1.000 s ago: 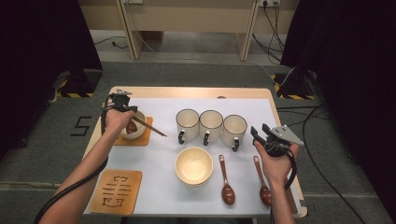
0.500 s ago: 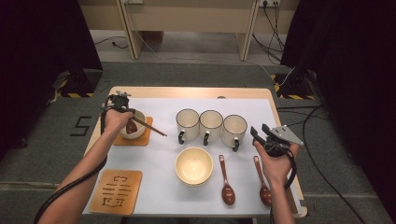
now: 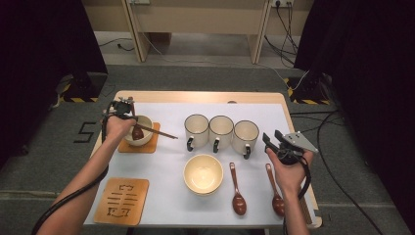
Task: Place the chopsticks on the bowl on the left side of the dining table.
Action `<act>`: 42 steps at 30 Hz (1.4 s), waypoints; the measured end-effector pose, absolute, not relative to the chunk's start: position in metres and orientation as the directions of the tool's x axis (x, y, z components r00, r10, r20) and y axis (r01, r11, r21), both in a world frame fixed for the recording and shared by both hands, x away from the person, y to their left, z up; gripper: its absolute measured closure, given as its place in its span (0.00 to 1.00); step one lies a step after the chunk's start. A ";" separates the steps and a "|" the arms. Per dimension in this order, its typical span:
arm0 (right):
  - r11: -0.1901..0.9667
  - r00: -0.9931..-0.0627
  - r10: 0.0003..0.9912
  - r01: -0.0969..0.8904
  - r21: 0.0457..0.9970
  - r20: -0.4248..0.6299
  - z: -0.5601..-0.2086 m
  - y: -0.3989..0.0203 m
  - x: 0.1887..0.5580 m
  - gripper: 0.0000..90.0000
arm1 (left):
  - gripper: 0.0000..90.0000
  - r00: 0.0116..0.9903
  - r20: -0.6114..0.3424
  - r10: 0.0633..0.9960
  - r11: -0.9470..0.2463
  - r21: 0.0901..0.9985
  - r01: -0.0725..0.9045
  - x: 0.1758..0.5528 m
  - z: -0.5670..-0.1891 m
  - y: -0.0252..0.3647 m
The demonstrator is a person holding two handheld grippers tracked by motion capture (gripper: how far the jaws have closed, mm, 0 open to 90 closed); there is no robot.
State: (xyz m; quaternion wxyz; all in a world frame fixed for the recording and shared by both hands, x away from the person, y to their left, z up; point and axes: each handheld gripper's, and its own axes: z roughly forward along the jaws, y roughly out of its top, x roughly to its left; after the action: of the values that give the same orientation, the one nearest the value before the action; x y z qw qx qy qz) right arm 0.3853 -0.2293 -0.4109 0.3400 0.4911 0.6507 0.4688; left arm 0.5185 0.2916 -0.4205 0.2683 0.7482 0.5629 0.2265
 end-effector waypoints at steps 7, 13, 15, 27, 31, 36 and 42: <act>0.080 -0.286 0.958 0.324 0.943 0.017 -0.411 -0.229 0.385 0.58 | 0.99 0.266 0.044 0.963 -0.230 0.647 0.727 0.515 -0.421 0.295; 0.079 -0.287 0.958 0.324 0.943 0.019 -0.411 -0.228 0.385 0.58 | 0.99 0.269 0.049 0.962 -0.236 0.646 0.726 0.510 -0.419 0.297; 0.078 -0.286 0.958 0.325 0.942 0.020 -0.411 -0.228 0.385 0.58 | 0.99 0.270 0.049 0.962 -0.237 0.643 0.729 0.508 -0.419 0.297; 0.081 -0.289 0.957 0.323 0.943 0.016 -0.412 -0.228 0.386 0.58 | 0.99 0.267 0.045 0.963 -0.232 0.642 0.731 0.501 -0.420 0.298; 0.079 -0.288 0.957 0.322 0.943 0.018 -0.412 -0.228 0.386 0.58 | 0.99 0.263 0.044 0.964 -0.229 0.643 0.731 0.499 -0.420 0.300; 0.081 -0.288 0.958 0.321 0.944 0.015 -0.413 -0.227 0.386 0.58 | 0.99 0.260 0.038 0.965 -0.223 0.640 0.735 0.498 -0.422 0.301; 0.081 -0.288 0.957 0.324 0.942 0.016 -0.413 -0.227 0.386 0.58 | 0.99 0.252 0.030 0.967 -0.209 0.654 0.727 0.497 -0.422 0.303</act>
State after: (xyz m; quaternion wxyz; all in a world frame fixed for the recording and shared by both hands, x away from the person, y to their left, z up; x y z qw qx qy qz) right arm 0.3861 -0.2271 -0.4129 0.3390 0.4910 0.6526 0.4671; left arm 0.4966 0.3025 -0.4222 0.2679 0.7445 0.5688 0.2247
